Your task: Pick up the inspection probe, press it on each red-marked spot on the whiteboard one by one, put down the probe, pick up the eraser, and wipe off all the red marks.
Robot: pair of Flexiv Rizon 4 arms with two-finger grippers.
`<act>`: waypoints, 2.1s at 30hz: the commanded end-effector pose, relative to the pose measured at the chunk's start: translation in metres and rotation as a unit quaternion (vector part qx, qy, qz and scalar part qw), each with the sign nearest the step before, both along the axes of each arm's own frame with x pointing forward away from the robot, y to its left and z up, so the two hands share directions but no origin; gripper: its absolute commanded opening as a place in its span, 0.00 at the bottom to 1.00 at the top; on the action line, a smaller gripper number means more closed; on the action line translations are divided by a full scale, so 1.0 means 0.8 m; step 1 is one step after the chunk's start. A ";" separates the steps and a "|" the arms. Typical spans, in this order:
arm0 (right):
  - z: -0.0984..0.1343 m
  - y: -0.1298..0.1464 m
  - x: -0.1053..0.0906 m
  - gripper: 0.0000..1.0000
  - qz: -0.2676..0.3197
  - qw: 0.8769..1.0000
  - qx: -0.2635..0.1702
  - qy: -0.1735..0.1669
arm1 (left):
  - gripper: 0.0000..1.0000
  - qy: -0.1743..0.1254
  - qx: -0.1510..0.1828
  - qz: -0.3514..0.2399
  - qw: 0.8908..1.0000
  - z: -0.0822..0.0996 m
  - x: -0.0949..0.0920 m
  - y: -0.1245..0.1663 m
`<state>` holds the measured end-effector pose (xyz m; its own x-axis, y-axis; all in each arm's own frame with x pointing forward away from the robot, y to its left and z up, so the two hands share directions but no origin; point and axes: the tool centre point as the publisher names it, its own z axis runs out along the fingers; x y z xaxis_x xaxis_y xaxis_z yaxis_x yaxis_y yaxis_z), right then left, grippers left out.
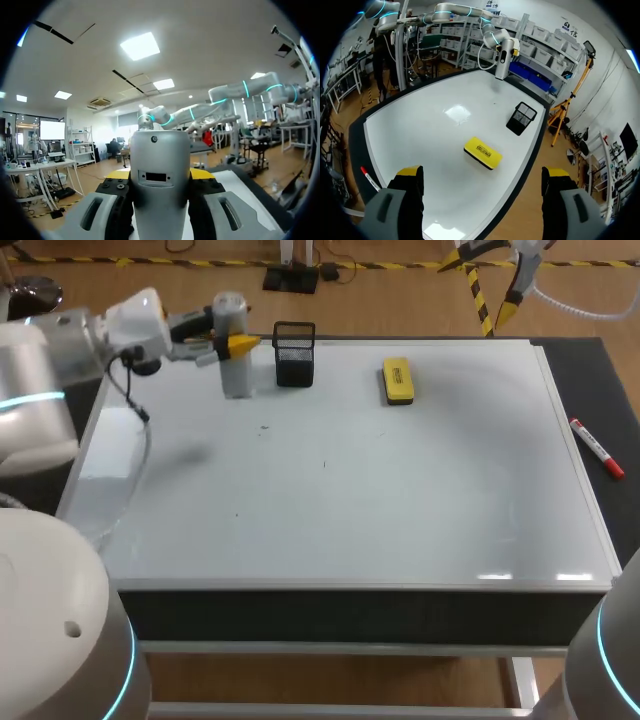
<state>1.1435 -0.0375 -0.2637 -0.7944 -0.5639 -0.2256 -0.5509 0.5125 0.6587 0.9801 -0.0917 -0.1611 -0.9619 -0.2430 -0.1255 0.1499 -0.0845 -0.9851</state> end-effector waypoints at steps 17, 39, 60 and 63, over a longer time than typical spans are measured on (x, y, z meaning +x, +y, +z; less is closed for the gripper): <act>0.000 -0.004 0.012 1.00 0.016 1.000 -0.006 0.014 | 0.00 -0.016 0.009 -0.075 0.997 0.032 0.148 -0.069; 0.000 -0.004 0.012 1.00 0.016 1.000 -0.006 0.014 | 0.00 -0.007 -0.004 -0.092 0.996 -0.014 0.213 -0.107; 0.000 -0.004 0.012 1.00 0.016 1.000 -0.006 0.014 | 0.00 0.010 -0.007 -0.093 0.996 -0.061 0.222 -0.108; 0.000 -0.004 0.012 1.00 0.016 1.000 -0.006 0.014 | 0.00 0.010 -0.007 -0.095 0.995 -0.072 0.222 -0.110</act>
<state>1.1451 -0.0379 -0.2641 -0.7987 -0.5531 -0.2369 -0.5498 0.5110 0.6607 1.1504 -0.1775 -0.2099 -0.9918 -0.0819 -0.0985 0.1068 -0.1047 -0.9888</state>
